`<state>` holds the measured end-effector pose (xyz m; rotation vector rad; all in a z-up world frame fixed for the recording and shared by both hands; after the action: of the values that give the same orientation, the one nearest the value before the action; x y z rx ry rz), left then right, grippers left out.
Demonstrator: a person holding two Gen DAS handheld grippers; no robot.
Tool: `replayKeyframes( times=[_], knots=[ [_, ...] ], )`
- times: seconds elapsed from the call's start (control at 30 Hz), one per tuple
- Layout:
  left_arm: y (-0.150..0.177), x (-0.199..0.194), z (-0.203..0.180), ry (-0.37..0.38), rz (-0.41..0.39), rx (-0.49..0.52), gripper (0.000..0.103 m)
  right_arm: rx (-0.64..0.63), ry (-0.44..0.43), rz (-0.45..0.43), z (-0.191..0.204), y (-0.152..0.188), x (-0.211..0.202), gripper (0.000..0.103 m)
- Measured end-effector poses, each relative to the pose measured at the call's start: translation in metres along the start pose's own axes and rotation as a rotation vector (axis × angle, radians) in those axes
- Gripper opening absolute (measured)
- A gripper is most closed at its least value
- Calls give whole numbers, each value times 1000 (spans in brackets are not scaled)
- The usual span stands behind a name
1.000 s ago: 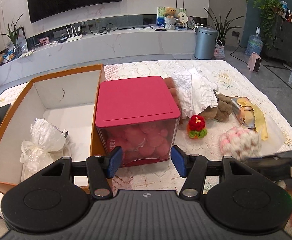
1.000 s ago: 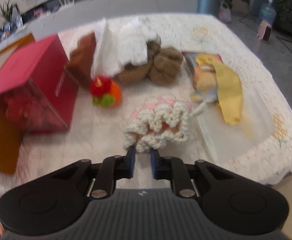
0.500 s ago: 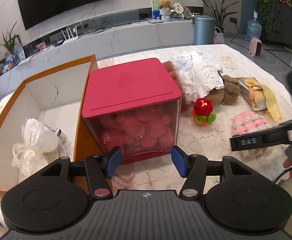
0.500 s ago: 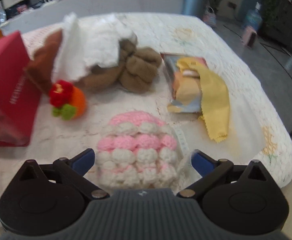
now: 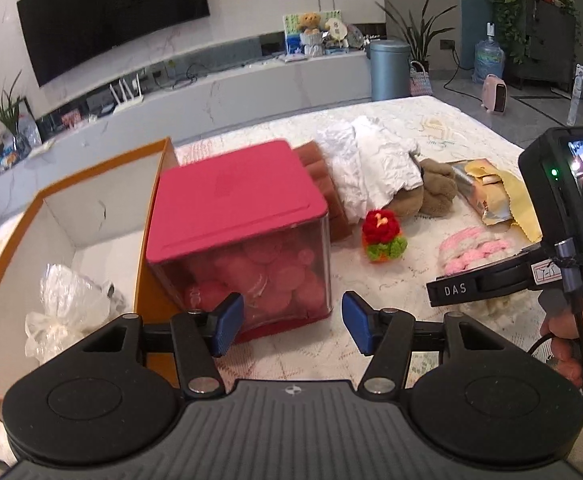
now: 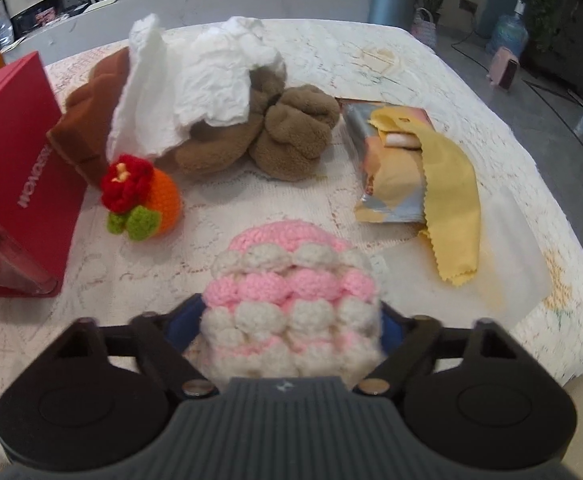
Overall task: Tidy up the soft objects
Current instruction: 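Grasp the pink-white crochet hat with the right tool and lift it, then grasp the red-green crochet flower with the left tool while the right tool holds the hat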
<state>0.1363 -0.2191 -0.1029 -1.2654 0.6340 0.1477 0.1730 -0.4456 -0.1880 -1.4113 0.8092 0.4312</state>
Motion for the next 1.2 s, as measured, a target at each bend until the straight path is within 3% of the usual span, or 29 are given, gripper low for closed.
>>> replayKeyframes(
  times=[0.13,0.23,0.4,0.53,0.67,0.9,1.2],
  knots=[
    [-15,3,-12,-16,-46,38,67,38,-7,-5,-9,0,-5,62],
    [-21,6,-25,-22,-76,45,68,72,8,-15,-18,-4,-17,58],
    [-19,15,-60,10,-113,93,68,34,131,-90,-44,-18,-51,58],
    [-14,33,-82,27,-129,53,68,53,223,-112,-75,-19,-73,59],
    [-5,57,-87,-30,-129,-42,68,122,203,-173,-90,-27,-95,59],
    [9,105,-85,-273,-102,-159,68,110,206,-170,-94,-25,-97,59],
    [4,129,-86,-294,-81,-212,69,97,205,-146,-93,-19,-90,59]
  ],
)
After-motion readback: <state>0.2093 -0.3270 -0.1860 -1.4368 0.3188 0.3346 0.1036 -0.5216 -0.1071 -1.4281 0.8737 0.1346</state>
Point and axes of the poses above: each gripper's, at about its wrist camera, not at the fingertips, and x roughly the way its jaws point, z to its left, y to its underside, the point moved 10 cm from there along x, roughly the way its jaws point, and after that the axes turned 11 degrees about -z, right-handed, at the moved point
